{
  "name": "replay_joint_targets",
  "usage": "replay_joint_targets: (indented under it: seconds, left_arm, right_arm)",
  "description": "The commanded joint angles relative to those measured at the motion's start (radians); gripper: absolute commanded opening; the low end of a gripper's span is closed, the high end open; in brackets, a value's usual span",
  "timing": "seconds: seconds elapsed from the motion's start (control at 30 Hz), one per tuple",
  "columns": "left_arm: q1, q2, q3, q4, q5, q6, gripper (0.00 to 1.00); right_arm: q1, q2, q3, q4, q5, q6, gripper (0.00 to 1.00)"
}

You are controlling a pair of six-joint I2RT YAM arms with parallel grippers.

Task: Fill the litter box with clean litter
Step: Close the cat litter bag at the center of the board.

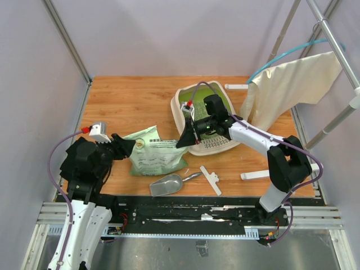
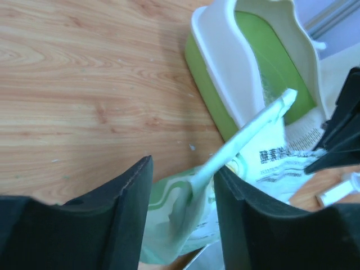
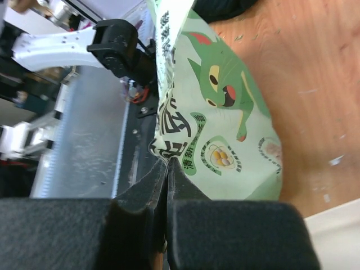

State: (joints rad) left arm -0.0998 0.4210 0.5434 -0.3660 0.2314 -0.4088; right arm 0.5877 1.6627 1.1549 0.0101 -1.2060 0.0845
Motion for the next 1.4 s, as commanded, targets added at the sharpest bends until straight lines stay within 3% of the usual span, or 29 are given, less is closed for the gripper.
replay_joint_targets:
  seconds: [0.0,0.23,0.37,0.5,0.67,0.87,1.07,1.2,1.37]
  left_arm:
    - [0.011,-0.013,0.049,-0.029,-0.159,-0.019,0.62]
    - [0.011,-0.065,0.115,-0.052,-0.149,-0.011,0.89]
    - [0.011,-0.100,0.169,-0.042,-0.137,0.034,0.92]
    - [0.011,-0.080,0.203,0.035,0.149,0.134,0.91]
    - [0.007,0.122,0.272,0.033,0.458,0.215,0.93]
    - [-0.077,0.272,0.375,-0.058,0.491,0.509,1.00]
    - [-0.152,0.458,0.559,-0.249,0.396,0.686,1.00]
    - [-0.266,0.504,0.608,-0.363,0.303,0.668,1.00]
    - [-0.362,0.497,0.553,-0.374,0.251,0.624,0.99]
  right_arm:
    - [-0.020,0.032,0.040,-0.094,-0.092,0.226,0.01]
    - [-0.023,0.084,0.043,-0.094,-0.034,0.420,0.01]
    - [-0.023,0.094,0.058,-0.090,-0.032,0.459,0.01]
    - [-0.023,0.127,0.092,-0.111,-0.073,0.514,0.01]
    - [-0.023,0.124,0.108,-0.160,-0.044,0.513,0.01]
    - [-0.024,0.116,0.095,-0.160,-0.026,0.505,0.01]
    - [-0.023,0.108,0.092,-0.161,-0.016,0.493,0.01]
    - [-0.024,0.114,0.090,-0.162,-0.007,0.491,0.01]
    - [-0.023,0.114,0.094,-0.162,-0.007,0.486,0.01]
